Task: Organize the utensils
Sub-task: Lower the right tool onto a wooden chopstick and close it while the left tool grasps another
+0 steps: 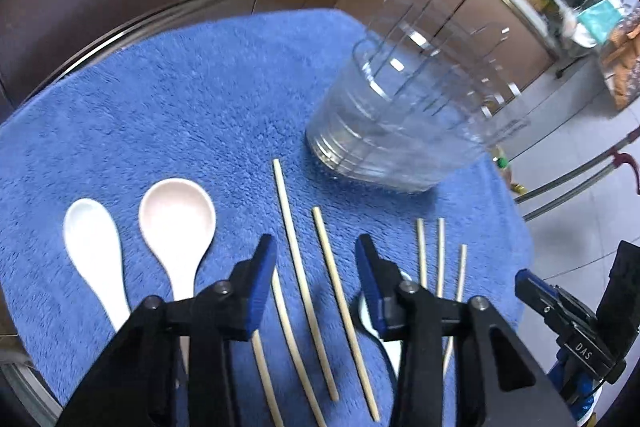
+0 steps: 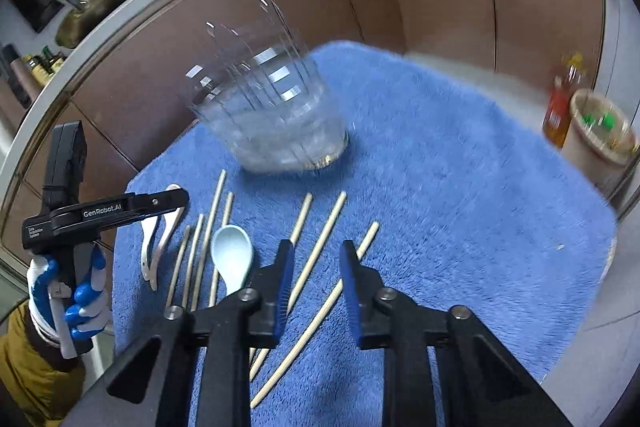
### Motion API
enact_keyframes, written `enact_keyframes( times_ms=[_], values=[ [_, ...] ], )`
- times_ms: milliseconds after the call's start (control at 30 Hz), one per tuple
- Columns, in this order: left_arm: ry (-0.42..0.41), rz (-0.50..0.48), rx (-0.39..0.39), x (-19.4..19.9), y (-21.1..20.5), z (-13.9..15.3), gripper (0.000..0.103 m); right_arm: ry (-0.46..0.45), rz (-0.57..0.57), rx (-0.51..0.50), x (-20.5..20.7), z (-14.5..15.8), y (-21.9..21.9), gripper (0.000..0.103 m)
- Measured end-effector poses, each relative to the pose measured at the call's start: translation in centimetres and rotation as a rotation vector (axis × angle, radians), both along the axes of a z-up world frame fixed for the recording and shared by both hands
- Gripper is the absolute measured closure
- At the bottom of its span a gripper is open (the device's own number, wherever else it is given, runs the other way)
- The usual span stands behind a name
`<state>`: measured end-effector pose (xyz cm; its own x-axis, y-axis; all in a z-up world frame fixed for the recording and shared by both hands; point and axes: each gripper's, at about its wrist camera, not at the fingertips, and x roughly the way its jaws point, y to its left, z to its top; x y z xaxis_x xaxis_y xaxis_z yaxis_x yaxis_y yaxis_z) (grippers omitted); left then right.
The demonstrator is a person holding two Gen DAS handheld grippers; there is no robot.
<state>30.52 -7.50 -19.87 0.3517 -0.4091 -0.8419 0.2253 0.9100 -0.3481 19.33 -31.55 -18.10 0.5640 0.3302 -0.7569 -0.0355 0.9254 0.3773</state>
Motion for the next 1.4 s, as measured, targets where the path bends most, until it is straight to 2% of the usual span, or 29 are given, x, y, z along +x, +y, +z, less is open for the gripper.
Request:
enact_keyframes(
  times_ms=[100,333,467,600,700,767,867,967,1067,1167,1400],
  values=[
    [0.018,0.003,0.044,1.0,-0.7,-1.0,0.068,0.073,-0.018,0.040,1.7,-1.6,-0.8,0.084],
    [0.082,0.021,0.087,3.0,-1.4,-3.5,0.070,0.163,-0.049,-0.011,4.0,-3.4,-1.1,0.083],
    [0.099,0.019,0.105,3.9,-2.2,-4.2,0.076,0.200,-0.053,-0.043,5.0,-4.4,-0.9,0.083],
    [0.115,0.040,0.129,4.7,-2.6,-4.4,0.090,0.229,-0.045,-0.042,5.8,-5.3,-0.8,0.083],
    [0.120,0.053,0.144,4.8,-2.6,-4.3,0.094,0.245,-0.043,-0.034,6.4,-5.5,-0.8,0.084],
    [0.121,0.061,0.164,4.8,-2.7,-4.3,0.095,0.252,-0.041,-0.058,6.7,-5.6,-0.4,0.090],
    [0.114,0.073,0.181,5.1,-2.9,-4.2,0.097,0.259,-0.040,-0.075,6.8,-5.6,0.0,0.092],
    [0.108,0.086,0.158,5.0,-2.8,-4.2,0.099,0.255,-0.047,-0.057,6.8,-5.7,-0.3,0.093],
    [0.096,0.093,0.072,4.2,-1.8,-3.9,0.099,0.239,-0.065,-0.011,6.4,-5.6,-1.0,0.096],
    [0.024,0.086,-0.004,2.6,-0.4,-2.5,0.099,0.200,-0.064,0.007,5.2,-4.9,-1.3,0.097],
    [-0.147,0.057,-0.064,-2.4,0.2,1.7,0.099,0.026,-0.039,0.022,0.9,-1.4,-1.1,0.097]
  ],
)
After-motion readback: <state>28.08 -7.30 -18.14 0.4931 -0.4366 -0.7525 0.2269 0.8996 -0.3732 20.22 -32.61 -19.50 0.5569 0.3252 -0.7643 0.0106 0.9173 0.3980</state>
